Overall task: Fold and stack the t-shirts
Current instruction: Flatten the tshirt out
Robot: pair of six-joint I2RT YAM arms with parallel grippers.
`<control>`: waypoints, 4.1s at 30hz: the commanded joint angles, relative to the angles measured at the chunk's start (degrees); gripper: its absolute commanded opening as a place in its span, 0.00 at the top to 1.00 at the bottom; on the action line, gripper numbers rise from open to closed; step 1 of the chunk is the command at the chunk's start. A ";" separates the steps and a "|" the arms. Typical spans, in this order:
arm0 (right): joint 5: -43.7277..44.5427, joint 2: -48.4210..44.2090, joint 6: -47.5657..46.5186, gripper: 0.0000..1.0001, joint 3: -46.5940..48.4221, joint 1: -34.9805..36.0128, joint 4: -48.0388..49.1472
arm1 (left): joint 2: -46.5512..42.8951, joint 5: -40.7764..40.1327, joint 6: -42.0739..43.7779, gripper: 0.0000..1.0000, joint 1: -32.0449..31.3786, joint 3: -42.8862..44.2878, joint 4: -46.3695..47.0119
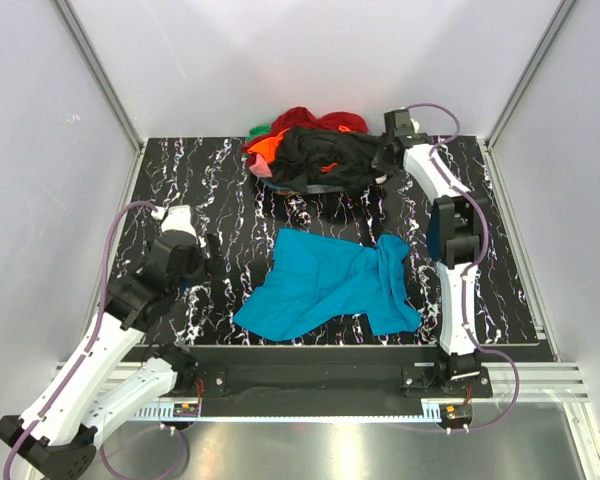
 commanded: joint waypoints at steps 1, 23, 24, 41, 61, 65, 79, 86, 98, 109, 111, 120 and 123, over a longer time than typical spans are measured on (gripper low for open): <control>6.75 -6.07 -3.01 1.00 -3.93 -8.81 -3.13 | -0.18 0.91 1.32 0.01 0.14 -0.07 2.34; 11.60 -6.87 -4.69 0.00 18.66 -25.09 -18.85 | 3.59 -0.58 0.62 0.01 0.75 -0.34 2.34; 11.95 -8.10 -4.43 0.00 18.39 -24.65 -19.90 | 3.86 -2.50 -0.43 0.01 1.10 -0.16 1.82; 0.53 -64.79 6.55 0.00 -63.95 -4.69 1.18 | 2.72 6.08 -29.17 0.17 -6.10 -24.12 10.83; -7.48 -73.94 13.49 0.00 -82.33 3.37 1.62 | 5.61 7.70 -30.85 0.96 -8.65 -30.69 26.90; -3.80 -74.64 18.23 0.00 -83.30 11.53 -0.22 | 5.79 -5.21 -27.00 1.00 -6.46 -18.31 14.16; 5.72 -82.46 26.60 0.02 -89.97 18.24 -6.56 | 1.57 1.00 -18.01 1.00 17.45 -13.25 10.24; 3.34 -81.41 27.57 0.13 -92.97 21.58 -2.17 | 2.45 2.93 -17.75 1.00 18.33 -14.92 12.44; 1.67 -67.88 24.49 0.37 -87.52 22.99 3.46 | 1.84 3.02 -17.66 1.00 18.42 -15.27 12.71; -2.28 -57.70 22.81 0.75 -88.04 23.87 11.19 | 0.52 2.05 -17.84 0.99 18.42 -15.36 12.62; -4.22 -52.68 23.43 0.89 -90.23 24.31 15.82 | 0.26 2.05 -17.84 0.99 18.42 -15.36 12.53; -4.49 -55.29 25.89 1.00 -93.33 25.19 17.38 | 0.17 1.70 -17.40 1.00 18.42 -15.28 12.89; -2.12 -62.76 25.98 1.00 -90.25 25.10 10.01 | -1.50 2.84 -16.87 1.00 18.42 -14.58 12.53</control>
